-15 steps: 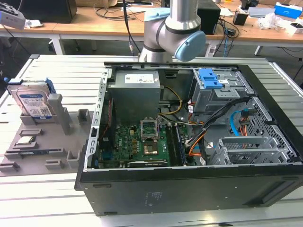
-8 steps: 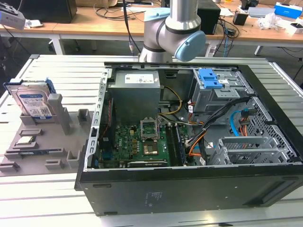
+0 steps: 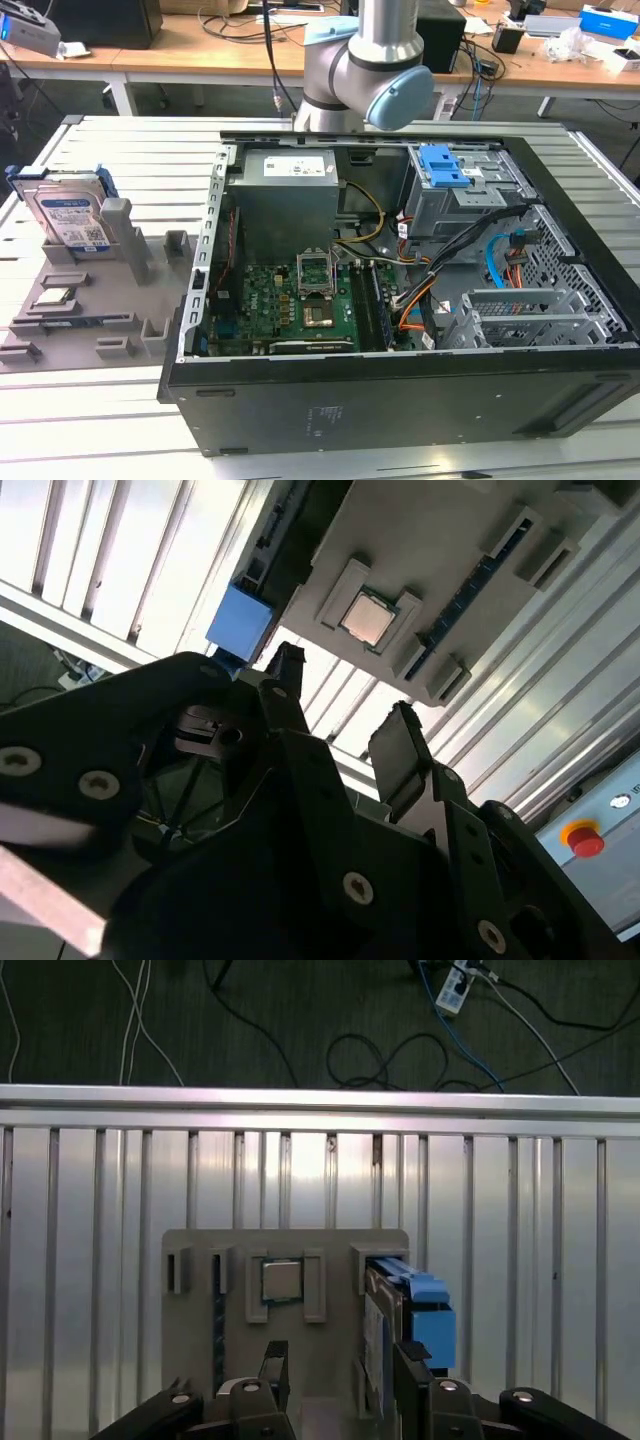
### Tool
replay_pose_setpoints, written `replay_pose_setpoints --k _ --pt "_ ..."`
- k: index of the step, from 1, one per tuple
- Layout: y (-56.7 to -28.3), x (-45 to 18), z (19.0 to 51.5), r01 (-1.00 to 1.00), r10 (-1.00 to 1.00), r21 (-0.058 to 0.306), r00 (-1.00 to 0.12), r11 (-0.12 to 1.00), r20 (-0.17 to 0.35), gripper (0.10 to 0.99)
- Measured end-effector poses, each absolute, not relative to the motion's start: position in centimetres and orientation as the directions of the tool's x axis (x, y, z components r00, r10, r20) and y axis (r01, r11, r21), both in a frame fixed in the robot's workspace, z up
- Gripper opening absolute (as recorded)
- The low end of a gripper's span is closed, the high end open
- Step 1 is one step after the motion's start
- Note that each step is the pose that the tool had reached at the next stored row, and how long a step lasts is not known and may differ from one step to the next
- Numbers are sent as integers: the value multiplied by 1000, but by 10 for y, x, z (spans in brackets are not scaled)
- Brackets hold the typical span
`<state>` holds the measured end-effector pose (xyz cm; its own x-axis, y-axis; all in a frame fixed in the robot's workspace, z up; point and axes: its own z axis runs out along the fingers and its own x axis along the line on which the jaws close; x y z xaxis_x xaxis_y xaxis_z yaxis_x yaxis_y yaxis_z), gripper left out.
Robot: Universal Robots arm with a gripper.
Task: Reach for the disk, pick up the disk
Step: 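Pick up the disk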
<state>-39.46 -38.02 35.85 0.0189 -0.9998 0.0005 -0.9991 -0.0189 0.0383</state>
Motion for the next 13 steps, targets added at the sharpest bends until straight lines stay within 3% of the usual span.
replay_pose_setpoints --k 13 --pt "-339 -394 358 -999 -1000 38 19 -19 0 541"
